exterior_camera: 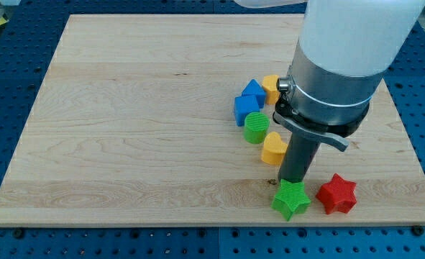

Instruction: Slightly push the yellow heart towards left

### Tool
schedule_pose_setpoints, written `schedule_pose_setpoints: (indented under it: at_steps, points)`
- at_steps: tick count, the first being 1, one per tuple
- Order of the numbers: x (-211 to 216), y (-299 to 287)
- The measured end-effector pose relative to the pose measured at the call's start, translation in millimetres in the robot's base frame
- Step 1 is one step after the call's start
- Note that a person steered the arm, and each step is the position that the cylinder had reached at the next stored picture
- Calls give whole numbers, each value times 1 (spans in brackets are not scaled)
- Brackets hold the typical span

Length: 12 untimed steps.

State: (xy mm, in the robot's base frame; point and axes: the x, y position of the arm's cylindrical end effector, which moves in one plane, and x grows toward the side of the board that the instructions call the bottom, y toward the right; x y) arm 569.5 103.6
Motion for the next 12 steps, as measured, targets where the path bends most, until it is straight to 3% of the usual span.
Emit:
schedule_pose_setpoints:
  at_steps: [3, 6, 12]
  points:
    - [-30, 40]
    - [-28, 104]
    - [-62, 75]
